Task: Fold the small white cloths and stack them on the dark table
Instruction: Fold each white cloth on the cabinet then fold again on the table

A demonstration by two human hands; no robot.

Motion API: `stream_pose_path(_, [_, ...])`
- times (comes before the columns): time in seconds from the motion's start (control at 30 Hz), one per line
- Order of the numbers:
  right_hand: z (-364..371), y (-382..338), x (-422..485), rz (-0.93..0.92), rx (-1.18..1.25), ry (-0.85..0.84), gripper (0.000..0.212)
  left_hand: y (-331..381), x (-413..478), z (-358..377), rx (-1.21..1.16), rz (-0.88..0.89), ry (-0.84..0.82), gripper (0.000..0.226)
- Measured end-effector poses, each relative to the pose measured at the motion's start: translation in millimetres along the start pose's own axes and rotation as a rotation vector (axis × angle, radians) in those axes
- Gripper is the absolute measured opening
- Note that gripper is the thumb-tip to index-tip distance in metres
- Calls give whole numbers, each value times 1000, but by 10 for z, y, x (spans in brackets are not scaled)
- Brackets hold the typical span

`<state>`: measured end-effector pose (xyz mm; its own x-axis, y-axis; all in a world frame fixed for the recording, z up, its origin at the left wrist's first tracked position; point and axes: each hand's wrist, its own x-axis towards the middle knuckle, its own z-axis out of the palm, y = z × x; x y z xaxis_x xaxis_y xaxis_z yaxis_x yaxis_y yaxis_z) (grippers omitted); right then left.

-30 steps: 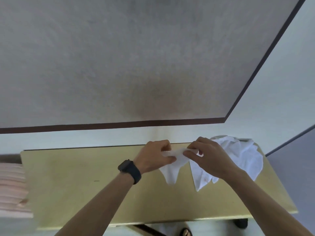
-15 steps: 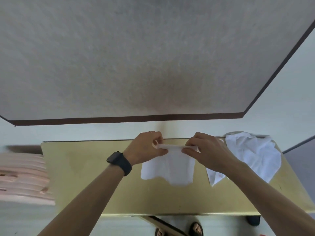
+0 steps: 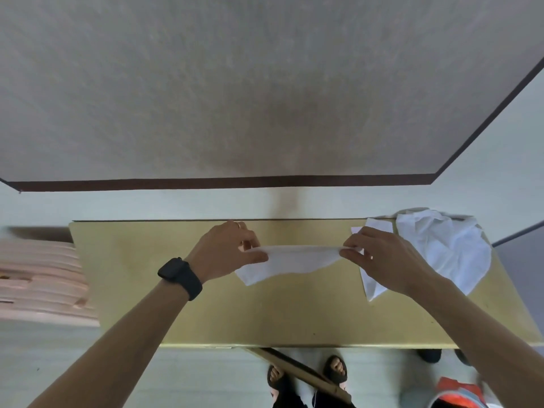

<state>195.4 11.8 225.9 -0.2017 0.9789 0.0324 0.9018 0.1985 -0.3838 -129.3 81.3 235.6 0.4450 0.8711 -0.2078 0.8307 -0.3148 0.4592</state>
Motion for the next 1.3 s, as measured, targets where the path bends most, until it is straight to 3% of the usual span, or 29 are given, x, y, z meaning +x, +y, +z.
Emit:
stream_pose_path(0.23, [207,64,98,41,21,59,10,-217,56,153,221,17,15,25])
stream_pose_path(0.4, [268,223,302,193,61,70,14,-394,206,193,188,-35,208,27])
stream_pose_path(0.57, [310,271,400,201,130,222,9,-529,264,258,190,53,526,8])
stream_pose_path(0.7, [582,252,281,150,88,272,4,-702,199,481,239,133,554,10])
stream_pose_path(0.83, [1064,289,-70,245,111,102,6,-847,-94,938,206,142,446,21])
stream_pose_path(0.9, [1327,299,-292,320,145,-46,10,-901,-292,1223,193,113,379,10])
stream_pose_path(1.13, [1994,242,-1089,484,174,-412,15,-1050,-985,2163,157,-26,-8,28])
stream_pose_path(1.23, [2093,208,-1218,530,208,-490,16,-1044,-1114,2297,117,-107,-125,17])
stream_pose_path(1.3, [2127,220,-1173,568,262,-468,15,-1017,-1088,2328,-1,-216,-187,25])
